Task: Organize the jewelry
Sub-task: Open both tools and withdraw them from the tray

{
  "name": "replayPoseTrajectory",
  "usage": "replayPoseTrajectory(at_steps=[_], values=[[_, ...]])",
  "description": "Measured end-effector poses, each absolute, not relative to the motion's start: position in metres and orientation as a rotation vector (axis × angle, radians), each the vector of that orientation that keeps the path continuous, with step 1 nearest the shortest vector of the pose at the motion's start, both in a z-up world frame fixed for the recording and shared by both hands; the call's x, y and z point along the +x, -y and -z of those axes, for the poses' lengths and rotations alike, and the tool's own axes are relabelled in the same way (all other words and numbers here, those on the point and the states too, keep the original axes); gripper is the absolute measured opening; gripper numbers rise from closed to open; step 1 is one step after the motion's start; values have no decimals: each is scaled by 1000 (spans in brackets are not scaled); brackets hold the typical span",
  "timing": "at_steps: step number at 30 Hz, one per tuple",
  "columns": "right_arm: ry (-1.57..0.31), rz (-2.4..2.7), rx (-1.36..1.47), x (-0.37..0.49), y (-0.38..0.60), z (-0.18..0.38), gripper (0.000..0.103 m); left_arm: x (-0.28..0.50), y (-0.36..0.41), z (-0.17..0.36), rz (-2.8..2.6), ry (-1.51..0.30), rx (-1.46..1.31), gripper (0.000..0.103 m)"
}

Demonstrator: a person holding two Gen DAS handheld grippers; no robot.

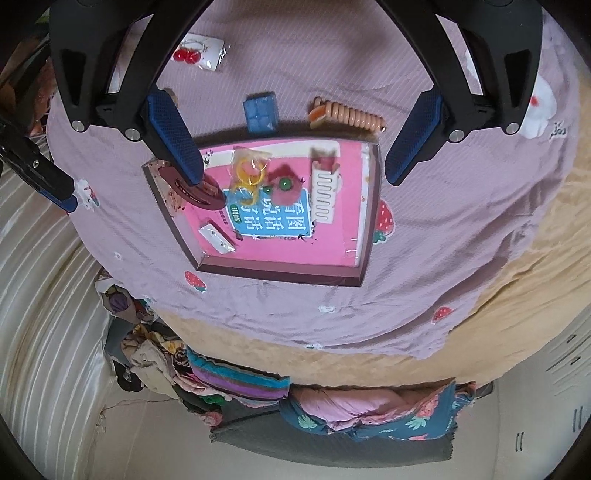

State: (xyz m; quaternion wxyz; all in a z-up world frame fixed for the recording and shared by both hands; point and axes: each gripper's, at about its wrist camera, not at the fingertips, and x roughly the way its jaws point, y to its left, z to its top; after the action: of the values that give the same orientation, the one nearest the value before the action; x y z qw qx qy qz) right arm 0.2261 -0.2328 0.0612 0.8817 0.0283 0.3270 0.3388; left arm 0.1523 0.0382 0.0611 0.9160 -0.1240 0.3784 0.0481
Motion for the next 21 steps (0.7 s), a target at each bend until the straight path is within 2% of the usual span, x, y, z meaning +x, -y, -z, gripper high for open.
replayPoseTrajectory(at_steps=[21], values=[[-740, -763, -37, 188, 226, -30, 87, 120, -53, -37, -164, -831, -247, 92]])
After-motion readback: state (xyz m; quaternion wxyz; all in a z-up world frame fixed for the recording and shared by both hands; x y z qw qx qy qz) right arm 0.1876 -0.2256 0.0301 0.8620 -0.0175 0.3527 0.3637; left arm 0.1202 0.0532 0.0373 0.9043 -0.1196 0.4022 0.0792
